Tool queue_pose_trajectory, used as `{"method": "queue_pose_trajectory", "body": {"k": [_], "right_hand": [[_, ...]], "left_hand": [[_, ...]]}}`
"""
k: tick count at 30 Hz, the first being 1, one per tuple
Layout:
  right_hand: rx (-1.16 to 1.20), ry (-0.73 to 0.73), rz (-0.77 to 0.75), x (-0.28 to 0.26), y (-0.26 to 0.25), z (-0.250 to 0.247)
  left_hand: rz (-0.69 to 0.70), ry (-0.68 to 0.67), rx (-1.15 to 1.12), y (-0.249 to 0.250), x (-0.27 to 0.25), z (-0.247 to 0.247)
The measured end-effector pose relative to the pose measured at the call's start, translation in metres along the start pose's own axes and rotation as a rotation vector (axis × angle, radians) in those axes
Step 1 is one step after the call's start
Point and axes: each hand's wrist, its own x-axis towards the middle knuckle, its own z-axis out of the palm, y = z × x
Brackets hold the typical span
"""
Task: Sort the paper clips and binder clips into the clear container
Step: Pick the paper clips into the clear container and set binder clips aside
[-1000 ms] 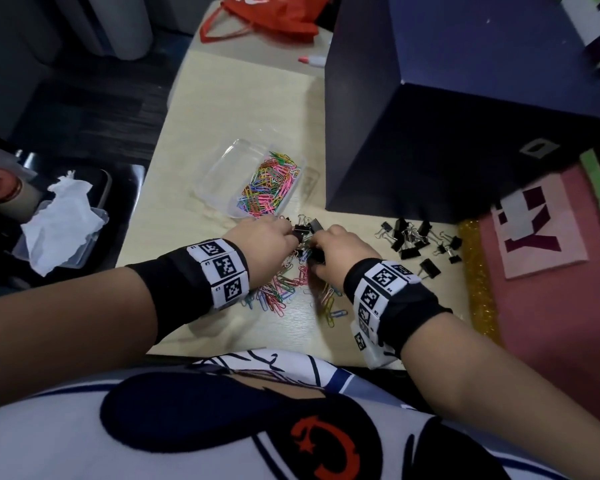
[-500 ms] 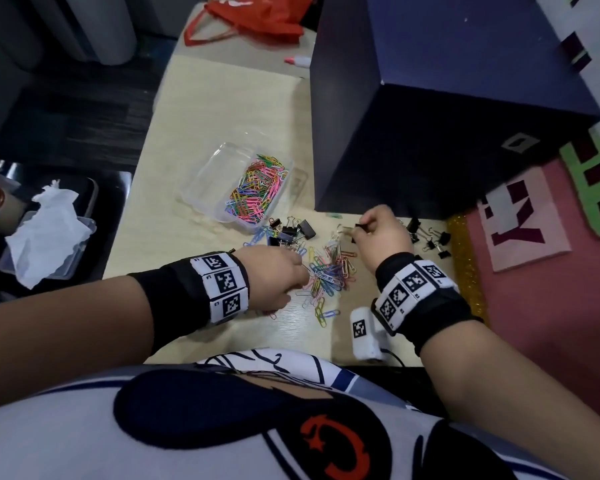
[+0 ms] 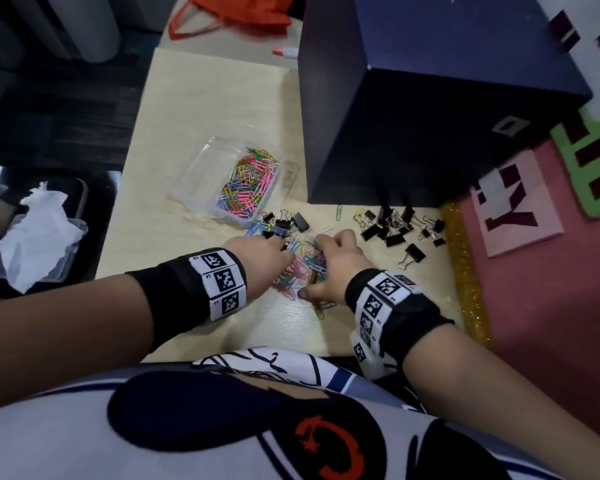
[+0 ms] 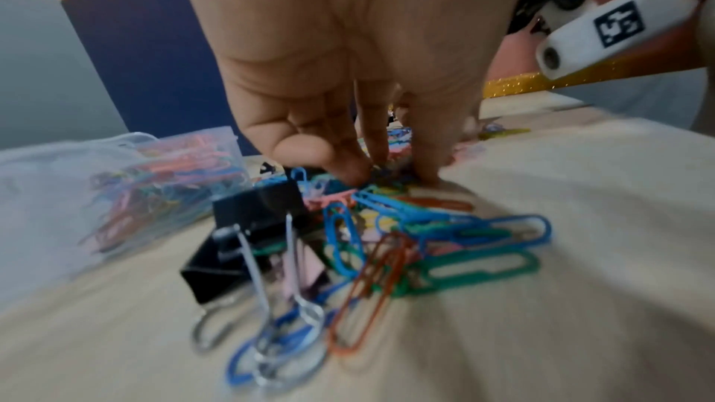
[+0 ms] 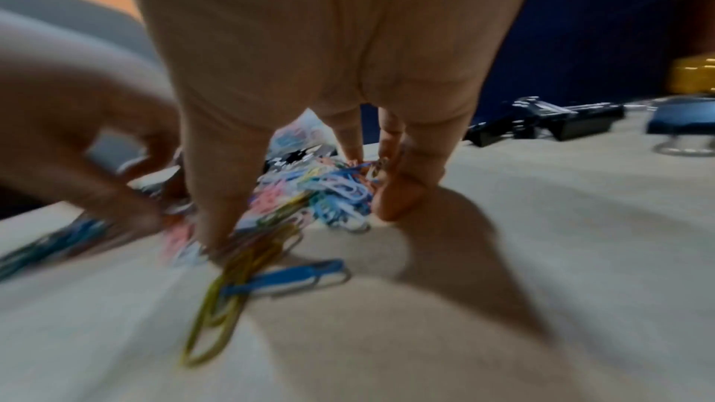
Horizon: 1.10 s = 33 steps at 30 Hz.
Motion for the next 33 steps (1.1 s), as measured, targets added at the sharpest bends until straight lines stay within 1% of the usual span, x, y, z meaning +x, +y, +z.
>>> {"method": "queue_pose_trajectory", "body": {"k": [3, 6, 10, 13, 17, 21, 25, 28, 31, 33], "right_hand": [[-0.007, 0.056, -0.082, 0.001, -0.008, 0.009], [0.005, 0.104, -0.119, 0.002, -0.012, 0.009], [0.049, 0.139, -0.087, 0.006, -0.011, 0.001], [0.046, 0.162, -0.044, 0.010, -0.010, -0.008], [-0.004, 0.129, 0.002, 0.012, -0.015, -0.025], [-0.086, 0.093, 0.014, 0.013, -0.027, -0.043], [-0.116, 0.074, 0.006, 0.019, -0.048, -0.063], [-0.047, 0.135, -0.029, 0.027, -0.066, -0.072], [0.059, 0.219, -0.062, 0.037, -0.089, -0.078], [0.134, 0.286, -0.081, 0.048, -0.103, -0.081]], "left_hand": [[-0.006, 0.016, -0.007, 0.001, 0.005, -0.003], [-0.020, 0.046, -0.045, 0.000, 0.007, -0.005], [-0.038, 0.104, -0.103, -0.003, 0.008, -0.006], [-0.024, 0.147, -0.128, -0.009, 0.006, -0.009], [-0.021, 0.222, -0.219, -0.020, 0.000, -0.018], [-0.080, 0.308, -0.390, -0.038, -0.009, -0.024], [-0.172, 0.428, -0.495, -0.064, -0.019, -0.032], [-0.267, 0.487, -0.589, -0.083, -0.022, -0.037], [-0.331, 0.543, -0.645, -0.097, -0.020, -0.038], [-0.359, 0.546, -0.677, -0.102, -0.015, -0.035]]}}
